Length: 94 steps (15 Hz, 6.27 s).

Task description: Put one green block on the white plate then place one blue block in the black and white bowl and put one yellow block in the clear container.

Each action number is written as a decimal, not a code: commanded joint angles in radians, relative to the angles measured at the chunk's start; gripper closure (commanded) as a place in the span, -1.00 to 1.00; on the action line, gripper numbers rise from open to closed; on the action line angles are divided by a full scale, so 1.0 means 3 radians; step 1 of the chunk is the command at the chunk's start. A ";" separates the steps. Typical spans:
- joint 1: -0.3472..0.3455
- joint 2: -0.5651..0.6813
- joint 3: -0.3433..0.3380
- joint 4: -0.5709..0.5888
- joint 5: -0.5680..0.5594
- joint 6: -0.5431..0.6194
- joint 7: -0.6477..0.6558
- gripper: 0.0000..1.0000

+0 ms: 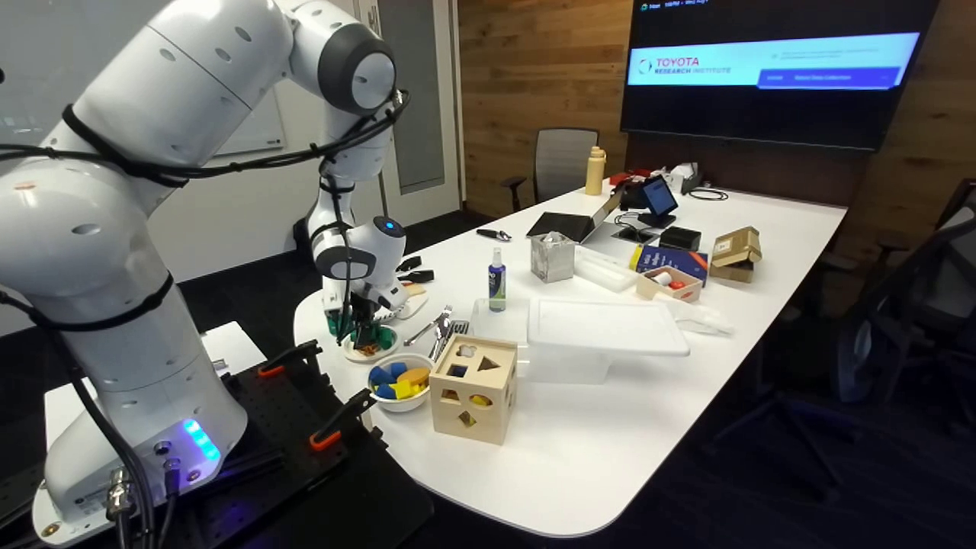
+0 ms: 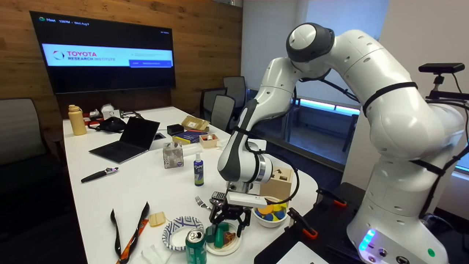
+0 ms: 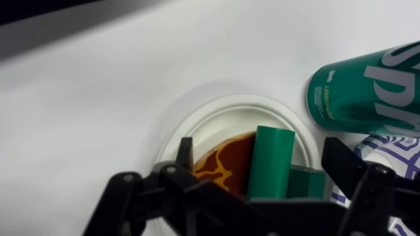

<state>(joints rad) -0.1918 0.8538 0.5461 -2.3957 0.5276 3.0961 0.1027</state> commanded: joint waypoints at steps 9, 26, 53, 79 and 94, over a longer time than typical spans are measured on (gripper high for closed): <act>0.0989 -0.1695 -0.1202 -0.0702 -0.0044 -0.0684 0.1638 -1.00; 0.0862 -0.1190 -0.1681 -0.0527 -0.0279 -0.1085 0.1848 -1.00; 0.0295 -0.0846 -0.1154 -0.0580 0.0075 -0.0325 0.1161 0.83; 0.1007 -0.0092 -0.0888 0.1832 -0.0976 -0.2413 -0.0779 0.83; 0.1039 0.0907 -0.0849 0.3286 -0.1007 -0.3529 -0.1422 -0.59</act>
<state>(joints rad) 0.1272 1.1066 0.2824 -1.4596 0.2438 2.0950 -0.3208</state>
